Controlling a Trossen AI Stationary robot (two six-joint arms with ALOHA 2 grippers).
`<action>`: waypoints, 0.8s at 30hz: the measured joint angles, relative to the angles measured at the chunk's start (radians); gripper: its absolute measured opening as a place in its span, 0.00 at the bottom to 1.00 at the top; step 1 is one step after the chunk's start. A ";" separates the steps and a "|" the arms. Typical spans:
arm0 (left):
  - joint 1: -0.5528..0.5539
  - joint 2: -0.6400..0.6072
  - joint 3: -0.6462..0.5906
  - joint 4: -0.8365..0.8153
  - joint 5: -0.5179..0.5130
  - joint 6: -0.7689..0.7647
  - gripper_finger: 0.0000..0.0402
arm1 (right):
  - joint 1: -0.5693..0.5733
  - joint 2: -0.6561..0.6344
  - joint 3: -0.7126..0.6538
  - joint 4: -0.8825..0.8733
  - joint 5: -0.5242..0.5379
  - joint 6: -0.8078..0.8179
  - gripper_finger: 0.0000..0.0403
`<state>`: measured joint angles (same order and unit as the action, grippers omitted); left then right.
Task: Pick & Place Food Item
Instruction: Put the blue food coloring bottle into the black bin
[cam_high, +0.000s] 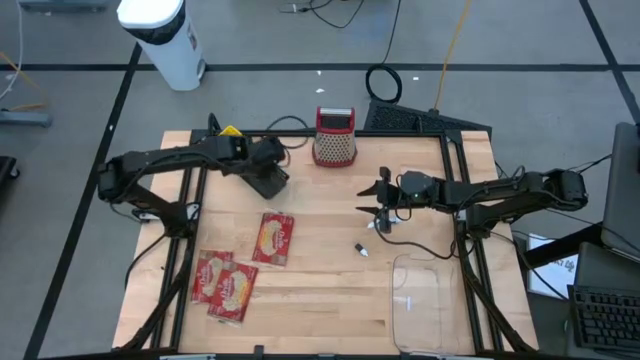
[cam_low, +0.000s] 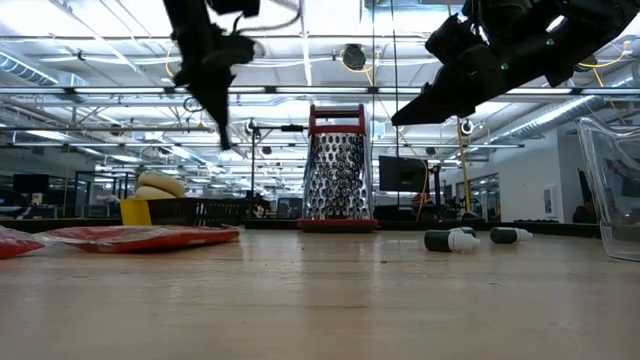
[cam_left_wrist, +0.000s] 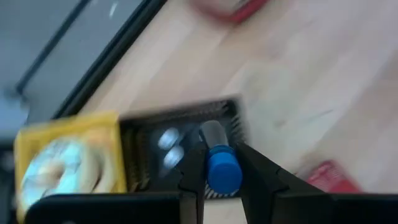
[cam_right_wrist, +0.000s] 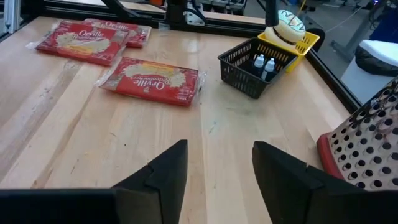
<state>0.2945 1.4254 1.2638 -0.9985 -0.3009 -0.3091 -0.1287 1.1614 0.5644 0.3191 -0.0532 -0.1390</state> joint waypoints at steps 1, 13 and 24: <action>0.020 0.000 -0.004 -0.019 0.001 -0.016 0.16 | 0.000 0.000 0.000 0.000 0.000 0.000 0.42; 0.195 -0.016 -0.208 0.017 0.118 -0.046 0.16 | 0.000 0.000 0.000 -0.025 0.000 0.025 0.42; 0.264 -0.028 -0.318 0.115 0.144 -0.039 0.16 | 0.000 0.000 0.000 -0.024 0.000 0.023 0.41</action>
<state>0.5586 1.3978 0.9461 -0.8838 -0.1566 -0.3477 -0.1287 1.1614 0.5644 0.2947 -0.0532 -0.1165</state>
